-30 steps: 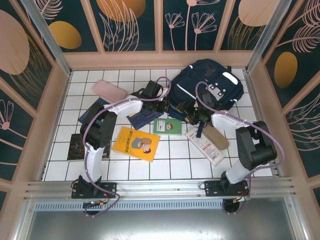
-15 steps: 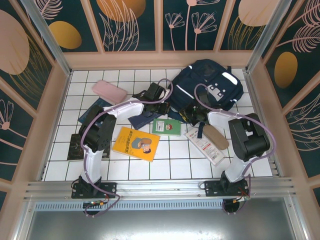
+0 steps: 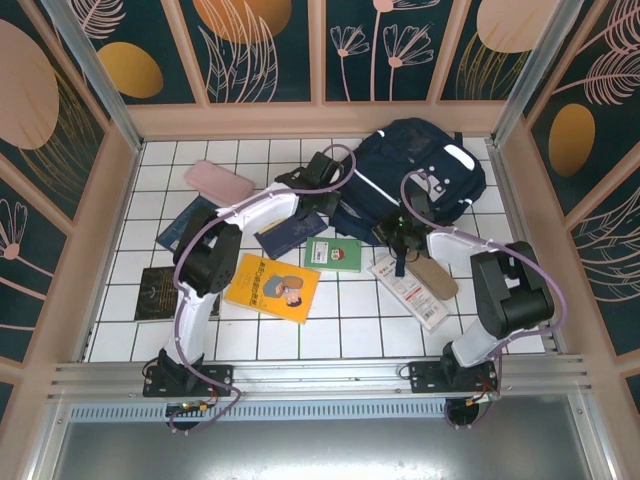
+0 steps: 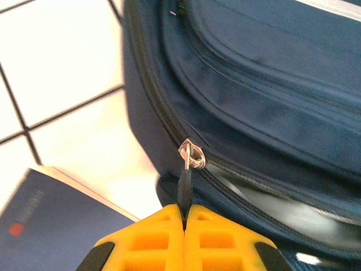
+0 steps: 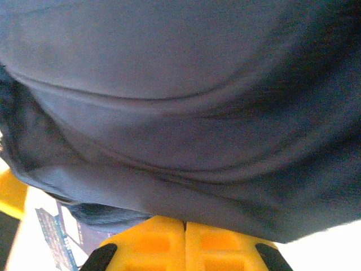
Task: Pack the student bag
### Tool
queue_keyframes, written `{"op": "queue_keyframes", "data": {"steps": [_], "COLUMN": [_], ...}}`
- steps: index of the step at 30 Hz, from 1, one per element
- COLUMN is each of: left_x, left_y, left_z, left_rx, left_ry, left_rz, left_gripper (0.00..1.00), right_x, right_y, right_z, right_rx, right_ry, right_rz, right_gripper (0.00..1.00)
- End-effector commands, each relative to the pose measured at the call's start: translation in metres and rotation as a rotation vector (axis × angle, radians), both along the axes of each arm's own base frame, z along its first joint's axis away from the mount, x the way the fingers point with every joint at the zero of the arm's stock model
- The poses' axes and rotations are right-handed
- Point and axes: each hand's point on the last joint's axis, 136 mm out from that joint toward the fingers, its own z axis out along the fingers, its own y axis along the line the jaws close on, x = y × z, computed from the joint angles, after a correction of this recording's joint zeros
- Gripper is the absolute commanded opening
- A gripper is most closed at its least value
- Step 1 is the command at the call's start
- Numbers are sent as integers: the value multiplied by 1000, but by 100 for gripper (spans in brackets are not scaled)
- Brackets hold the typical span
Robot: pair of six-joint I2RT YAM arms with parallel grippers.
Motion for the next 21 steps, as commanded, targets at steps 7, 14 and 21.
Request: {"op": "queue_keyframes", "data": {"steps": [7, 14, 21], "left_x": [56, 44, 5], "left_y": [31, 14, 3], "left_z": [3, 19, 51], "left_rx": [85, -14, -99], "left_ry": [-60, -26, -25], "left_rz": [111, 40, -43], "left_gripper": [0, 0, 0], "right_x": [-12, 5, 31], "right_y": [-44, -22, -51], "right_z": [-4, 1, -16], "right_rx": [-80, -28, -152], "right_ry": [0, -34, 3], "right_rz": [-54, 105, 51], "right_gripper": [0, 11, 13]}}
